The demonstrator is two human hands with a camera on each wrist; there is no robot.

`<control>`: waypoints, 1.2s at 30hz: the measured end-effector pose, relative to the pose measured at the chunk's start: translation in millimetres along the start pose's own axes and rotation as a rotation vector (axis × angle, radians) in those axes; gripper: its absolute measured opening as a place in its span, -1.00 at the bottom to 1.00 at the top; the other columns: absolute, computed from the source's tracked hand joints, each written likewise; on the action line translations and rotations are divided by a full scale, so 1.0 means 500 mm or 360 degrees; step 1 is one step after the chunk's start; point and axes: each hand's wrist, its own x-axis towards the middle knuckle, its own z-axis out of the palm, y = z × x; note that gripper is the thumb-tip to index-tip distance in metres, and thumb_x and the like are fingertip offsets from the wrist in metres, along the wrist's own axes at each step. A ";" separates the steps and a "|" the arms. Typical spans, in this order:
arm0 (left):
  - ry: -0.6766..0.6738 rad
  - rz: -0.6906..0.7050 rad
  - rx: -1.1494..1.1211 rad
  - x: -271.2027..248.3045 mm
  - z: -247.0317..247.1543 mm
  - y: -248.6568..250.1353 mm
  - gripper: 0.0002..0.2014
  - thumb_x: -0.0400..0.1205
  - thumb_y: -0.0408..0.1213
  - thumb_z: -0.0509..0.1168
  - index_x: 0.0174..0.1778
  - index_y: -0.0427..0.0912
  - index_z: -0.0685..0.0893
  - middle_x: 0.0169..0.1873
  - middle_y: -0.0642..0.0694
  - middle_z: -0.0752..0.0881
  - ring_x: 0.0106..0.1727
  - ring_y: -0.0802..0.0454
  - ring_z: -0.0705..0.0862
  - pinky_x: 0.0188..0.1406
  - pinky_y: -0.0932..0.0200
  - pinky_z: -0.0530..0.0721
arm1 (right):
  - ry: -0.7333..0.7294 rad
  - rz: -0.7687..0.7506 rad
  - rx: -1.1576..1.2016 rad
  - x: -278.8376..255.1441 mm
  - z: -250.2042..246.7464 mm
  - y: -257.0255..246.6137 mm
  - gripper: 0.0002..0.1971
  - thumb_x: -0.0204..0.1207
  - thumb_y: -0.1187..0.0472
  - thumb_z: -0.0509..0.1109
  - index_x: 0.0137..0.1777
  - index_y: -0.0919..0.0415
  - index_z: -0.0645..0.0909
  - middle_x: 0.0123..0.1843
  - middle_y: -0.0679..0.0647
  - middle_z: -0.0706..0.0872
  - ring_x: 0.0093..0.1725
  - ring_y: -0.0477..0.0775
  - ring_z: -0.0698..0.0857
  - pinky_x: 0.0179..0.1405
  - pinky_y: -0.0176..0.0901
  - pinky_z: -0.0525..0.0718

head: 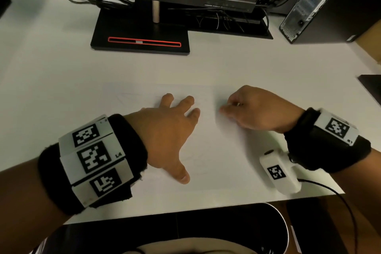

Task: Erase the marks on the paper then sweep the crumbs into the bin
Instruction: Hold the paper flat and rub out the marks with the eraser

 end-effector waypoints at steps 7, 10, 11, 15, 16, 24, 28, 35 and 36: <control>-0.0007 -0.0001 -0.0002 -0.003 -0.003 0.001 0.33 0.33 0.42 0.48 0.75 -0.02 -0.27 0.69 0.09 -0.43 0.71 -0.20 -0.35 0.50 -0.28 0.48 | -0.0052 -0.0027 0.0005 -0.003 0.002 0.002 -0.56 0.68 0.01 0.29 -0.18 0.43 0.63 -0.44 0.12 0.60 -0.45 0.02 0.49 -0.31 0.04 0.64; 0.0000 0.0000 -0.0013 -0.003 0.000 0.000 0.33 0.33 0.42 0.49 0.75 -0.01 -0.26 0.69 0.10 -0.43 0.71 -0.19 -0.35 0.50 -0.30 0.46 | -0.0044 -0.0070 -0.0019 -0.004 0.006 -0.001 -0.57 0.69 0.02 0.28 -0.21 0.41 0.61 -0.43 0.15 0.61 -0.44 0.03 0.50 -0.32 0.03 0.61; 0.0004 0.0001 -0.0018 -0.003 0.000 -0.001 0.33 0.32 0.42 0.49 0.75 -0.01 -0.26 0.69 0.10 -0.42 0.71 -0.19 -0.36 0.50 -0.30 0.46 | -0.0108 -0.0120 -0.0033 -0.008 0.013 -0.006 -0.56 0.70 0.01 0.28 -0.24 0.38 0.59 -0.44 0.14 0.61 -0.45 0.01 0.49 -0.35 -0.02 0.58; 0.0006 -0.0001 -0.0007 -0.003 -0.001 0.000 0.33 0.32 0.42 0.49 0.74 -0.02 -0.26 0.68 0.11 -0.42 0.71 -0.18 -0.34 0.48 -0.32 0.47 | -0.0061 -0.0030 0.0020 0.003 0.000 0.004 -0.56 0.68 0.03 0.29 -0.21 0.45 0.60 -0.46 0.09 0.54 -0.47 0.01 0.45 -0.36 -0.08 0.49; 0.0006 -0.0002 -0.0009 -0.003 -0.001 0.000 0.33 0.32 0.42 0.49 0.74 -0.02 -0.26 0.68 0.11 -0.42 0.71 -0.18 -0.34 0.48 -0.32 0.47 | -0.0016 -0.0003 0.0041 0.006 -0.003 0.006 -0.57 0.68 0.04 0.28 -0.19 0.47 0.59 -0.46 0.12 0.53 -0.46 0.03 0.45 -0.36 -0.05 0.50; 0.0024 0.0011 -0.0028 -0.006 -0.001 -0.001 0.31 0.33 0.41 0.49 0.75 -0.03 -0.22 0.69 0.13 -0.39 0.71 -0.17 -0.34 0.48 -0.28 0.49 | -0.0037 -0.0012 0.0082 0.019 -0.005 0.005 -0.56 0.67 0.03 0.29 -0.19 0.47 0.61 -0.45 0.12 0.56 -0.45 0.04 0.47 -0.31 -0.05 0.54; 0.0018 0.0010 -0.0035 -0.008 0.000 -0.001 0.31 0.34 0.41 0.49 0.75 -0.03 -0.24 0.70 0.09 -0.40 0.72 -0.17 -0.34 0.51 -0.29 0.45 | -0.0101 -0.0150 -0.0020 0.010 0.016 -0.009 -0.57 0.69 0.01 0.28 -0.25 0.38 0.60 -0.41 0.15 0.64 -0.44 0.02 0.51 -0.32 0.00 0.60; 0.0035 0.0016 -0.0029 -0.009 0.002 -0.003 0.30 0.34 0.42 0.48 0.75 -0.03 -0.21 0.70 0.09 -0.37 0.72 -0.18 -0.32 0.52 -0.31 0.43 | -0.0039 -0.0145 -0.0007 0.015 0.009 -0.008 -0.56 0.69 0.01 0.27 -0.23 0.40 0.60 -0.35 0.26 0.69 -0.43 0.03 0.51 -0.32 0.00 0.60; 0.0035 0.0018 -0.0028 -0.009 0.002 -0.002 0.30 0.34 0.42 0.48 0.75 -0.03 -0.21 0.70 0.08 -0.37 0.72 -0.18 -0.32 0.52 -0.32 0.42 | -0.0098 -0.0193 -0.0033 0.010 0.016 -0.013 -0.56 0.70 0.00 0.27 -0.25 0.38 0.59 -0.38 0.22 0.67 -0.44 0.02 0.50 -0.32 0.00 0.59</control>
